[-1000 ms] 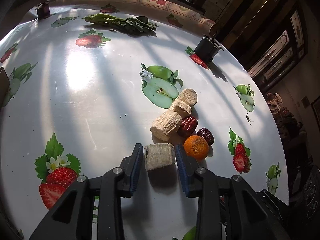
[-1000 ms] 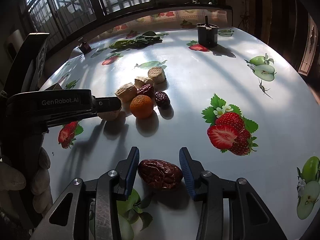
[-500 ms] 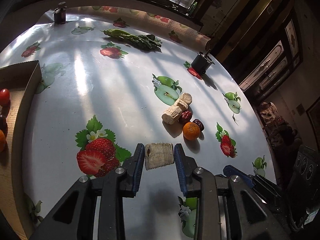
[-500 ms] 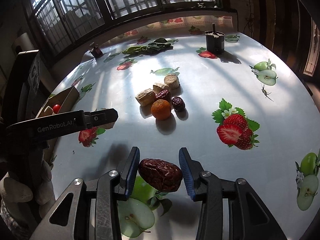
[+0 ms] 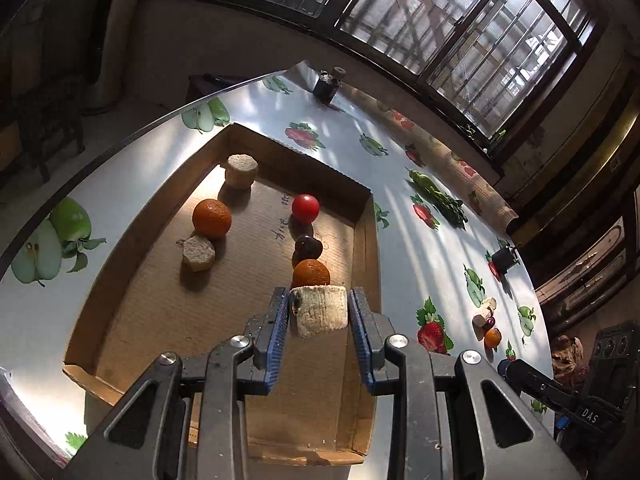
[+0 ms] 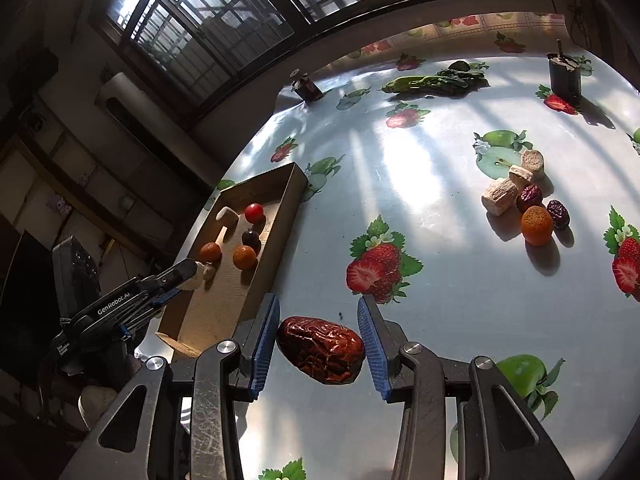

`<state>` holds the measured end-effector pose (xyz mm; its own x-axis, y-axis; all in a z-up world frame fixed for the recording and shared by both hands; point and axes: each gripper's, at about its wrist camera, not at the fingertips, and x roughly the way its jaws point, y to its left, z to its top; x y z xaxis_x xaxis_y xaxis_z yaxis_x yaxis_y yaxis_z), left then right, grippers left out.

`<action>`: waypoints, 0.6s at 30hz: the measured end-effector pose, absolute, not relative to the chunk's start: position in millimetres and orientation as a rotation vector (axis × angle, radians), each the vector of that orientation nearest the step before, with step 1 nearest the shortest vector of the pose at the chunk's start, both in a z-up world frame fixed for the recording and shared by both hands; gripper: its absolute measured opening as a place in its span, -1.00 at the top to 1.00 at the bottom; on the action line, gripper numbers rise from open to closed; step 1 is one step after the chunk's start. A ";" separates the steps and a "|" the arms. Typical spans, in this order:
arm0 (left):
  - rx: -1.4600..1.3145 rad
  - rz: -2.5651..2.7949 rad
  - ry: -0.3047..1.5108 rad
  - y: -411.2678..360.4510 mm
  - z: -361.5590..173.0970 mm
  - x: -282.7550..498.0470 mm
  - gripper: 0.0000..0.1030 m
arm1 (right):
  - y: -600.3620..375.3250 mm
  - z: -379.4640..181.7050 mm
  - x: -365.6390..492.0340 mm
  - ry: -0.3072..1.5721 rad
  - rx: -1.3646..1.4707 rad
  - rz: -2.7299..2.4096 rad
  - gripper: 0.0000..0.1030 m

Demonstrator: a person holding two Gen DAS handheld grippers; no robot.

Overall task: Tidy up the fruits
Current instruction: 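Carry bread chunk and red date into the tray and open both tools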

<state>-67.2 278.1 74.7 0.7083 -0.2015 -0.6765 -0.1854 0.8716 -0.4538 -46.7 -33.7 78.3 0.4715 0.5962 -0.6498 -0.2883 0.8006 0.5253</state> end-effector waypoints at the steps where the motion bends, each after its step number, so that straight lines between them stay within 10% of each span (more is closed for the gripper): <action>1: -0.529 0.012 0.791 288.9 73.6 -69.5 0.42 | -20.3 80.2 -44.4 0.935 0.352 0.571 0.14; 18: -0.418 0.128 0.983 326.6 25.9 -30.5 0.42 | 155.3 37.2 -0.9 1.021 0.032 0.647 0.14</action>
